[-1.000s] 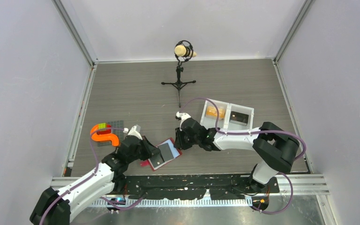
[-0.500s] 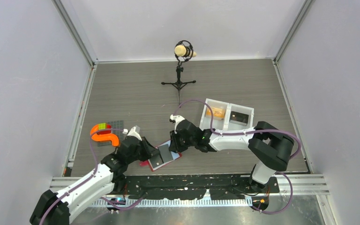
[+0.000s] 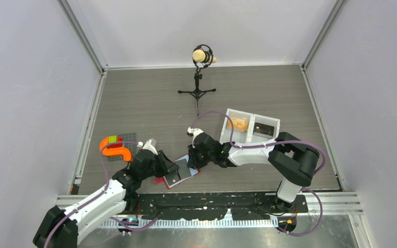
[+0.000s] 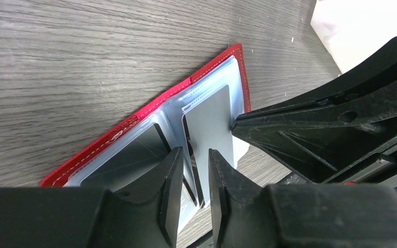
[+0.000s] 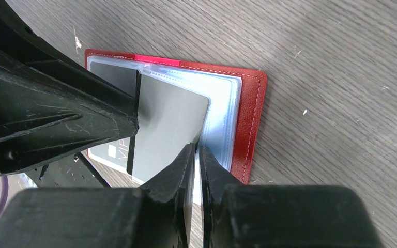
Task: Take the credit cards out of the card holder
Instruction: Remove the credit card from the card holder.
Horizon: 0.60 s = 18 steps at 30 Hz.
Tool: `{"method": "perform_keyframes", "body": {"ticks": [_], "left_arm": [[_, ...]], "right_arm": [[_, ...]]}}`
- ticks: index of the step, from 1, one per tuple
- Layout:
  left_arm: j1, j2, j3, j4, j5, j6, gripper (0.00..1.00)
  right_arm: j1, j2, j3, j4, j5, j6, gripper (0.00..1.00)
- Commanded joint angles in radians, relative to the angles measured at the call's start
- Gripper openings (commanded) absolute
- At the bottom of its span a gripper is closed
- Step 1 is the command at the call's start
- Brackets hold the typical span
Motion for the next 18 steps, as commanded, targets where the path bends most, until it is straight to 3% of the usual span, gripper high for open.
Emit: {"method": "perform_keyframes", "body": {"ticks": [1,10,15,18], "left_arm": [[0.004,0.004,-0.018,0.097,0.044,-0.002,0.24],[0.004,-0.07,-0.051,0.061,0.054,-0.035,0.14],[0.004,-0.115,-0.069,0.061,0.049,-0.047,0.0],[0.004,-0.131,-0.061,0.024,0.034,-0.049,0.0]], "right_arm": [[-0.006,0.003,0.026,-0.004,0.03,0.005,0.15],[-0.006,0.001,0.022,-0.005,0.038,0.01,0.15],[-0.006,-0.001,0.022,-0.005,0.039,0.011,0.15],[-0.006,0.0,0.021,-0.005,0.041,0.014,0.15]]}}
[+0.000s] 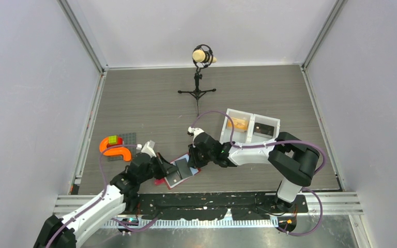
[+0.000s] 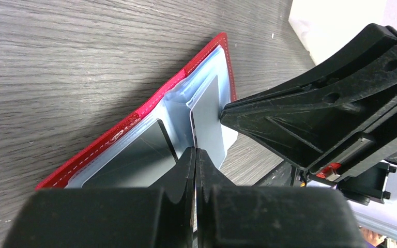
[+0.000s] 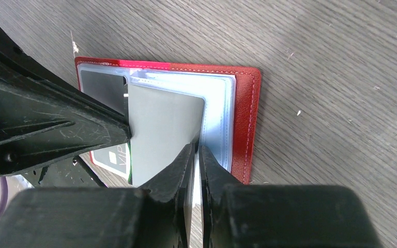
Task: Take the credit cards out of the card holder
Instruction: Remove the credit card from the card holder.
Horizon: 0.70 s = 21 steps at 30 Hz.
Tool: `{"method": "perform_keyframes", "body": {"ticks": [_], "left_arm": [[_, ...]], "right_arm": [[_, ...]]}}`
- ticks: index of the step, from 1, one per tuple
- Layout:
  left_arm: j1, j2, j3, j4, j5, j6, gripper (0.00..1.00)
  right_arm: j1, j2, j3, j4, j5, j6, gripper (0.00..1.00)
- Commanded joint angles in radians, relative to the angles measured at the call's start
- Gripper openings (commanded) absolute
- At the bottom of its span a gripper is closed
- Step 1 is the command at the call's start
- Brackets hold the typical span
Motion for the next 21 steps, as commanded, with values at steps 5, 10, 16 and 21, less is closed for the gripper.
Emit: {"method": "perform_keyframes", "body": {"ticks": [5,10,16,21], "left_arm": [[0.004,-0.06,0.0,-0.048,-0.037,-0.024,0.1],[0.003,-0.061,-0.008,-0.025,-0.026,-0.017,0.0],[0.004,-0.062,-0.004,-0.054,-0.04,-0.02,0.0],[0.004,-0.104,0.024,-0.174,-0.101,-0.022,0.0]], "right_arm": [[-0.007,0.001,0.015,-0.003,0.033,0.01,0.15],[-0.008,-0.001,0.013,0.0,0.032,0.01,0.15],[-0.008,0.0,0.013,0.001,0.031,0.012,0.15],[-0.01,-0.012,0.005,-0.003,0.039,0.016,0.15]]}}
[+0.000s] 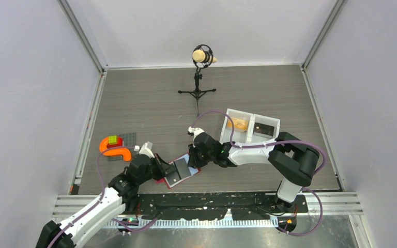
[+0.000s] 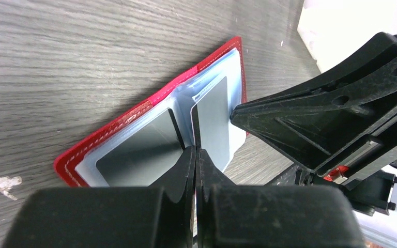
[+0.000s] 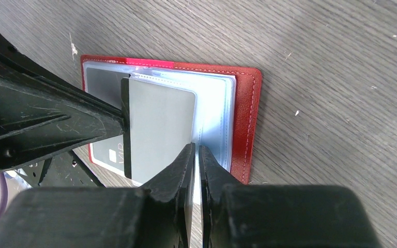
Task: Take the credit cards out of the card holder
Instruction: Remove the credit card from the card holder.
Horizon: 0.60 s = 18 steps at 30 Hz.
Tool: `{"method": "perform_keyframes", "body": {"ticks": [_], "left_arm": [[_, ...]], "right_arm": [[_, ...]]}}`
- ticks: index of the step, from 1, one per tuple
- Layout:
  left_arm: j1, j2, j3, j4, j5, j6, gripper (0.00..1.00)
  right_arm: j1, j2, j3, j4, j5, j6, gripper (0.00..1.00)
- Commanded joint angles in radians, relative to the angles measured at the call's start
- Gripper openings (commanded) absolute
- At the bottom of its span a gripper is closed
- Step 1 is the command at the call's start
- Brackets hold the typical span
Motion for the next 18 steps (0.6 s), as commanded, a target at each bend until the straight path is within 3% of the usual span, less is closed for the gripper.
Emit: {"method": "perform_keyframes", "body": {"ticks": [1,18], "left_arm": [[0.003,-0.048,0.034,-0.125,-0.081,-0.005,0.0],[0.003,-0.151,0.089,-0.321,-0.157,0.0,0.0]], "right_arm": [[-0.009,-0.013,0.003,-0.006,0.034,0.012,0.15],[-0.023,-0.03,0.007,-0.032,0.05,0.006,0.15]]}}
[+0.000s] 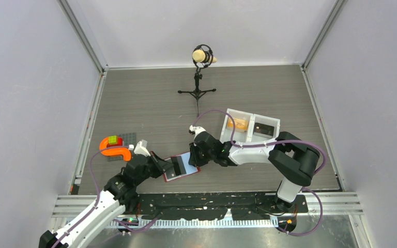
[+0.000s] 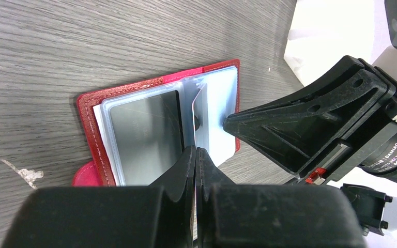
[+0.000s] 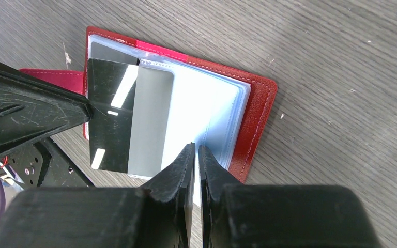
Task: Take the credit cards out of the card holder
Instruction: Remove the credit card from the card holder.
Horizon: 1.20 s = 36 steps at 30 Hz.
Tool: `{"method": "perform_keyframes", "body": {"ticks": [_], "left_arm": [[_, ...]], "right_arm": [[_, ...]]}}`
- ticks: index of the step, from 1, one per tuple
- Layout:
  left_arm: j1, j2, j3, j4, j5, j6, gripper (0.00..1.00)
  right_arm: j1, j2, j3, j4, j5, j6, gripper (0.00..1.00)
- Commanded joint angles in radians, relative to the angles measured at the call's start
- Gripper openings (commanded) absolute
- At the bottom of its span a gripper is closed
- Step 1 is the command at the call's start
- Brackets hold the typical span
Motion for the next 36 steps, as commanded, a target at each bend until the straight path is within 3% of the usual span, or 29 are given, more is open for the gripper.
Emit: {"method": "perform_keyframes", "body": {"ticks": [1,7,19,36], "left_arm": [[0.004,-0.007,0.045,-0.178,-0.05,0.014,0.0],[0.003,0.008,0.031,-0.086,0.006,0.028,0.0],[0.003,0.039,0.039,-0.053,0.026,0.037,0.0],[0.003,0.059,0.038,0.02,0.052,0.051,0.0]], "right_arm": [[-0.011,-0.032,0.007,-0.034,0.036,0.002,0.15],[-0.014,-0.058,0.02,-0.059,0.039,-0.01,0.16],[-0.004,-0.129,0.046,-0.065,0.003,-0.019,0.19],[0.023,0.059,0.112,0.001,-0.05,0.003,0.18]]}}
